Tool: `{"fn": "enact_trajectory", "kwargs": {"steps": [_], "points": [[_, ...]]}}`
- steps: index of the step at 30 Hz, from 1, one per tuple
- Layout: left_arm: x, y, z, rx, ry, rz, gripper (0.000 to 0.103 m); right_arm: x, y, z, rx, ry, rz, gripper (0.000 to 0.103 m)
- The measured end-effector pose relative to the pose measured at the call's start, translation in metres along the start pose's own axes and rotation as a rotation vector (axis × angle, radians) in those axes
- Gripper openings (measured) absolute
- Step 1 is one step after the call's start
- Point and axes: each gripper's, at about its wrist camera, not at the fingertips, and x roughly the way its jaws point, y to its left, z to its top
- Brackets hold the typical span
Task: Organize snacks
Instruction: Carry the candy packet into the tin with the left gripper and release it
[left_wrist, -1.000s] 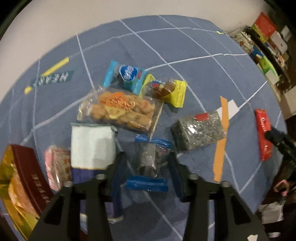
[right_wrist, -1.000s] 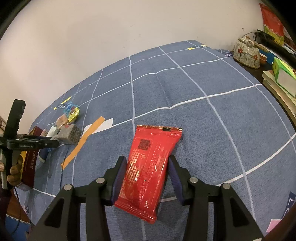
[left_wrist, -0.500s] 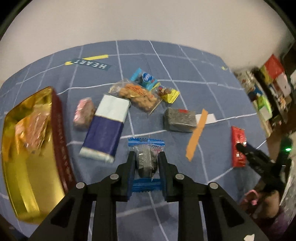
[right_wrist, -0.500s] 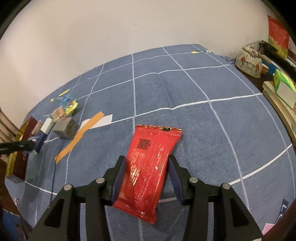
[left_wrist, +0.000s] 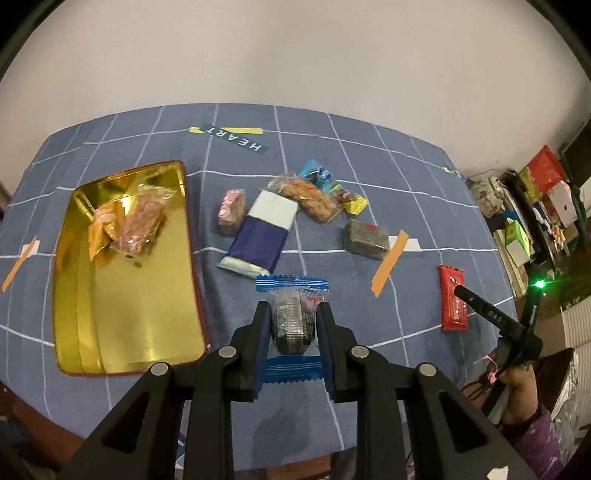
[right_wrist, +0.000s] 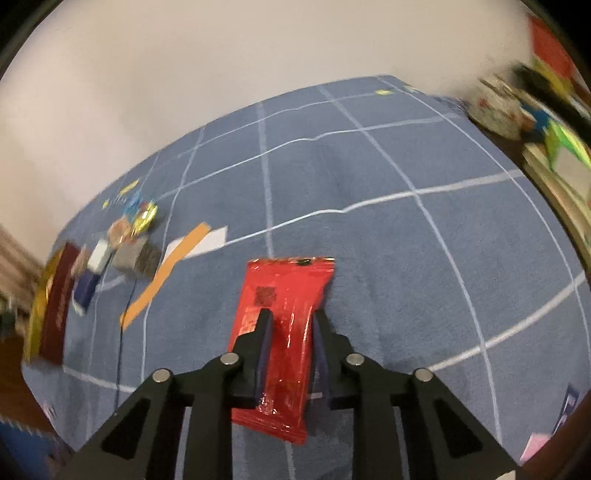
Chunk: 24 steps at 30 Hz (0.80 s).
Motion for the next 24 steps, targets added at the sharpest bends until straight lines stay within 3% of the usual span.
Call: {"fn": "enact_trajectory", "kwargs": {"steps": [2,6,8,10,11,14,20,24], "points": [[-0.001,0.003,-0.002,-0.008,0.003,-0.005,0.022,0.002,-0.001,0.001,0.043,0.022,-0.004,0.071],[-0.004,0.005,-0.006,-0.013,0.001,-0.015,0.022,0.006,0.016,0.0,0.031,0.056,-0.063,0.077],[-0.008,0.008,-0.006,-0.015,-0.01,-0.023,0.022,0.011,0.03,-0.003,-0.029,0.056,-0.141,0.079],[-0.011,0.011,-0.007,-0.022,-0.018,-0.026,0.022,0.017,0.047,-0.011,-0.122,0.031,-0.219,0.077],[-0.014,0.015,-0.007,-0.027,-0.025,-0.025,0.022,0.019,0.053,-0.016,-0.181,0.01,-0.242,0.072],[-0.018,0.023,-0.007,-0.042,-0.03,-0.03,0.022,0.015,0.057,-0.019,-0.227,-0.018,-0.216,0.044],[-0.027,0.035,-0.009,-0.054,-0.058,0.011,0.022,0.007,0.042,-0.016,-0.143,0.008,-0.077,0.044],[-0.029,0.043,-0.011,-0.067,-0.068,0.033,0.022,0.004,0.055,-0.021,-0.14,-0.003,-0.018,0.044]]}}
